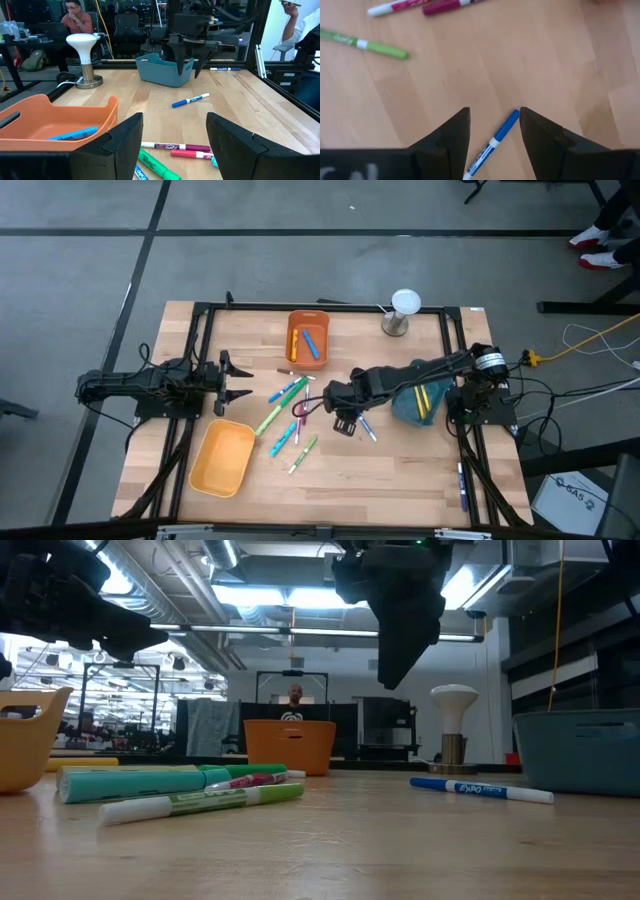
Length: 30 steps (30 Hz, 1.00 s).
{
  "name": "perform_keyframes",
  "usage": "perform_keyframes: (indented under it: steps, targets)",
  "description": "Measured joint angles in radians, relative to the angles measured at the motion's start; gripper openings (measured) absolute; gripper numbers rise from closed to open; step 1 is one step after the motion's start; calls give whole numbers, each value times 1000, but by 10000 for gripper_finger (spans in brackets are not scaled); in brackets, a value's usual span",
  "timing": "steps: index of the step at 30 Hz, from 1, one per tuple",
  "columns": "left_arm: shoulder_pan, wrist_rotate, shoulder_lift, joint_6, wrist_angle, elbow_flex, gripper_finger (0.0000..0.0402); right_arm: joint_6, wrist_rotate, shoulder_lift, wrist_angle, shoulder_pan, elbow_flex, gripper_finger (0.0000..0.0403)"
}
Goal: Pick & Place Markers
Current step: Put the blue marker pen into the yellow bin
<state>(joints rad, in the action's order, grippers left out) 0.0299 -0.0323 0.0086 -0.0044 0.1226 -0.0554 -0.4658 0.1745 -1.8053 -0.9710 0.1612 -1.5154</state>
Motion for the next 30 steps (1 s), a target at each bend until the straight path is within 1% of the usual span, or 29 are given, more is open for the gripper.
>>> perform_keyframes:
  steps: [2,12,19,23,28,30]
  targets:
    - [0,0,0,0,0,0,214,28,-2,0,0,3,0,170]
    - [0,0,0,0,0,0,214,4,-3,0,3,2,0,170]
    - [0,0,0,0,0,0,214,16,-11,0,56,5,1,170]
    - [0,0,0,0,0,0,214,-34,-11,-2,53,6,1,170]
    - [0,0,0,0,0,0,214,-33,-22,-41,26,7,1,170]
    - [0,0,0,0,0,0,214,-91,-29,-69,-6,8,1,170]
